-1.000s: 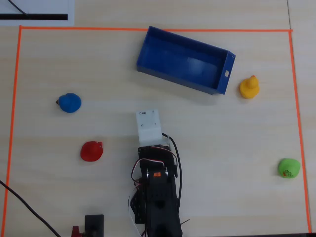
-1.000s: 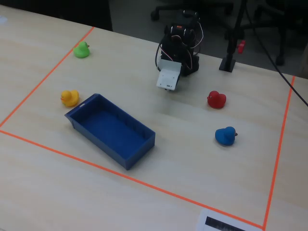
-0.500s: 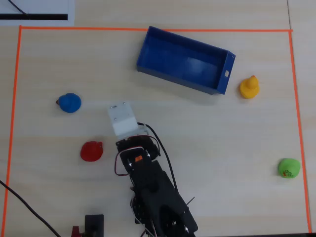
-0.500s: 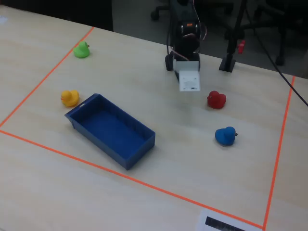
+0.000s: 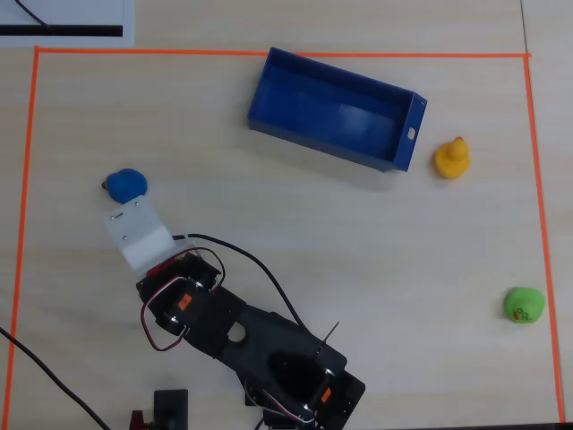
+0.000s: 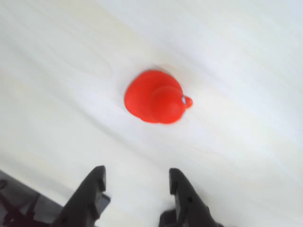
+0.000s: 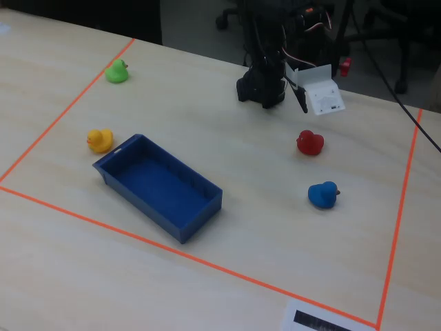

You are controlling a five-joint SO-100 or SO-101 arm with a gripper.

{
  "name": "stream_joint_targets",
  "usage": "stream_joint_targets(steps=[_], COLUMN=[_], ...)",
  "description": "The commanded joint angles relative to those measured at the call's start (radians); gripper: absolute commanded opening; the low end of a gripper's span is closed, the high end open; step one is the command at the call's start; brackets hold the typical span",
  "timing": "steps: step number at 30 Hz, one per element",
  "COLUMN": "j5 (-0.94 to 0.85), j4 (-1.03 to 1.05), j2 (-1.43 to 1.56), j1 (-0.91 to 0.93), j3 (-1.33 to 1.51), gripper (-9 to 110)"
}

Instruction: Grasp red duck and put it into box.

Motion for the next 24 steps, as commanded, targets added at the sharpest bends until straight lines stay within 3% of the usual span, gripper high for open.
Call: stream_joint_targets(steps=[1, 13, 24], j5=[0.002, -0.112, -0.138], j4=[-0.067, -0.311, -0.449], j2=[-0.046, -0.095, -0.221], j1=[0.003, 0.124, 0.181], j3=[-0.002, 0.255, 0.255], gripper=[19, 23, 23])
